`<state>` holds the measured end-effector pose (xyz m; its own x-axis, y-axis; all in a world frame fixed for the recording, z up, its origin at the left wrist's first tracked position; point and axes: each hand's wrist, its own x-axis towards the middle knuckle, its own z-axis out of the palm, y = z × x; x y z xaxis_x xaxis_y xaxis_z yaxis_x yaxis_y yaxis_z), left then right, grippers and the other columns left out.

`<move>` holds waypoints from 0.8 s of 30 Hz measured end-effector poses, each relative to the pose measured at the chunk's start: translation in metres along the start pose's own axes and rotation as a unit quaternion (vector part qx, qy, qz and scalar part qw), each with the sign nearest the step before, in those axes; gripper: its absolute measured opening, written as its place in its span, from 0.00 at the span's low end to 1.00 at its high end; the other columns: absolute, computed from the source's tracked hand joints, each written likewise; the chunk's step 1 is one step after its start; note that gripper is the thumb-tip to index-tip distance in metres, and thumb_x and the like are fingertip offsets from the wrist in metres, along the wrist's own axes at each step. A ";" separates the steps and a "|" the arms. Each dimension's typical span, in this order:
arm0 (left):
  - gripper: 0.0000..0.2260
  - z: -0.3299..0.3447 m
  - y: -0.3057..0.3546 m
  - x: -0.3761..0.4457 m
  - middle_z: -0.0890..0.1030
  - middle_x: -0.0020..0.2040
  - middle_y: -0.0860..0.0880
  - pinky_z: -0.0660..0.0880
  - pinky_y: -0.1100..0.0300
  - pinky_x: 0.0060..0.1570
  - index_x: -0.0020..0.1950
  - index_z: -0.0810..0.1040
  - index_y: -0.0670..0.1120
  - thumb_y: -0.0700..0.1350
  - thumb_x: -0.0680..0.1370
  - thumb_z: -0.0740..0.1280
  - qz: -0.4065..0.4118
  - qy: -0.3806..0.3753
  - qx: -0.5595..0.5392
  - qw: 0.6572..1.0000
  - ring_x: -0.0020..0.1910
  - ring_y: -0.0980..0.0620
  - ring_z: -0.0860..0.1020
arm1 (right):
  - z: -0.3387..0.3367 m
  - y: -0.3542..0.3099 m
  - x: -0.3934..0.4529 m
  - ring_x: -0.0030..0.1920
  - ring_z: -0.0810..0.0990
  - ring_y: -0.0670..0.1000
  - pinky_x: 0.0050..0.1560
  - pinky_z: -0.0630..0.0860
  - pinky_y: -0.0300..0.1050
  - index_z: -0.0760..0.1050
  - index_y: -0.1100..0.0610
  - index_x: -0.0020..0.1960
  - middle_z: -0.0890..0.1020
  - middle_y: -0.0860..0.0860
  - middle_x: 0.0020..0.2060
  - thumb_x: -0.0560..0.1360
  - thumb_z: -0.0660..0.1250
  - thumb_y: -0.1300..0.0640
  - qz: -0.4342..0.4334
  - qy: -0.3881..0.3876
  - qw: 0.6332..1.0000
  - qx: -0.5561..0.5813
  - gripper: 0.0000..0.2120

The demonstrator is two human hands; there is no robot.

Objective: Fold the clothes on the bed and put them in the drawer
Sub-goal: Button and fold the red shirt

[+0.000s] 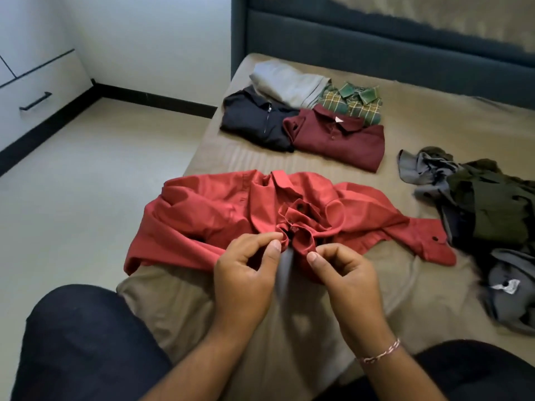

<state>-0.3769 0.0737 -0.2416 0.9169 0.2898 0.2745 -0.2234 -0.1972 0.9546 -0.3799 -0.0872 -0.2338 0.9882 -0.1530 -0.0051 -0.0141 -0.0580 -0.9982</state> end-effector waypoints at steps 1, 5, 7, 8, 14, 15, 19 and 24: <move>0.07 0.001 0.000 -0.001 0.87 0.48 0.55 0.80 0.56 0.55 0.51 0.88 0.48 0.37 0.79 0.73 -0.002 0.012 -0.002 1.000 0.52 0.52 0.85 | 0.000 -0.001 0.001 0.41 0.81 0.51 0.48 0.78 0.54 0.84 0.56 0.43 0.86 0.56 0.38 0.76 0.74 0.64 -0.003 -0.001 1.000 0.006 0.06; 0.14 0.003 -0.001 -0.011 0.86 0.46 0.56 0.79 0.62 0.52 0.54 0.87 0.50 0.31 0.76 0.74 -0.027 0.037 -0.016 0.999 0.48 0.54 0.84 | 0.002 0.004 -0.001 0.37 0.78 0.49 0.43 0.76 0.50 0.82 0.57 0.40 0.83 0.52 0.34 0.75 0.76 0.62 -0.012 -0.012 1.000 -0.012 0.06; 0.17 0.005 0.002 -0.015 0.85 0.45 0.55 0.78 0.66 0.50 0.57 0.85 0.51 0.31 0.76 0.74 -0.051 0.045 -0.037 0.997 0.47 0.54 0.84 | 0.006 0.005 -0.004 0.36 0.77 0.47 0.40 0.75 0.46 0.80 0.57 0.38 0.81 0.51 0.32 0.73 0.76 0.59 -0.020 -0.017 1.000 -0.017 0.07; 0.17 0.006 0.003 -0.017 0.85 0.46 0.55 0.79 0.65 0.51 0.56 0.85 0.52 0.31 0.75 0.75 -0.052 0.041 -0.043 0.997 0.48 0.54 0.84 | 0.007 0.006 -0.006 0.35 0.76 0.47 0.39 0.75 0.45 0.80 0.57 0.38 0.81 0.51 0.32 0.74 0.76 0.60 -0.025 -0.014 1.000 -0.012 0.07; 0.08 0.012 0.005 -0.020 0.86 0.47 0.53 0.77 0.66 0.52 0.48 0.87 0.51 0.38 0.74 0.76 -0.025 0.006 -0.048 0.999 0.50 0.51 0.85 | 0.014 0.002 -0.010 0.42 0.83 0.50 0.48 0.81 0.46 0.84 0.54 0.43 0.86 0.56 0.40 0.73 0.79 0.60 -0.027 0.012 0.999 0.028 0.04; 0.07 0.012 0.005 -0.021 0.86 0.47 0.54 0.77 0.66 0.52 0.48 0.87 0.51 0.40 0.74 0.75 -0.028 0.003 -0.056 0.998 0.50 0.51 0.85 | 0.015 0.004 -0.011 0.42 0.84 0.50 0.48 0.81 0.46 0.84 0.53 0.43 0.86 0.55 0.40 0.72 0.79 0.59 -0.031 0.006 0.999 0.019 0.04; 0.09 0.013 0.001 -0.023 0.86 0.48 0.53 0.77 0.65 0.54 0.50 0.88 0.52 0.40 0.75 0.72 -0.030 -0.012 -0.073 0.997 0.52 0.50 0.85 | 0.018 0.006 -0.013 0.42 0.84 0.48 0.47 0.81 0.44 0.84 0.51 0.43 0.86 0.54 0.40 0.73 0.78 0.64 -0.033 0.009 0.999 0.009 0.09; 0.09 0.013 0.001 -0.020 0.86 0.48 0.52 0.77 0.66 0.53 0.50 0.89 0.50 0.40 0.74 0.74 -0.049 -0.022 -0.093 0.994 0.51 0.51 0.85 | 0.019 0.005 -0.013 0.44 0.86 0.52 0.49 0.82 0.46 0.85 0.52 0.45 0.87 0.55 0.42 0.73 0.77 0.67 -0.024 0.029 0.999 0.013 0.11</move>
<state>-0.3911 0.0559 -0.2471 0.9502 0.2564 0.1773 -0.1854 0.0077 0.9826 -0.3902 -0.0671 -0.2398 0.9774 -0.2067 0.0453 0.0378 -0.0401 -0.9985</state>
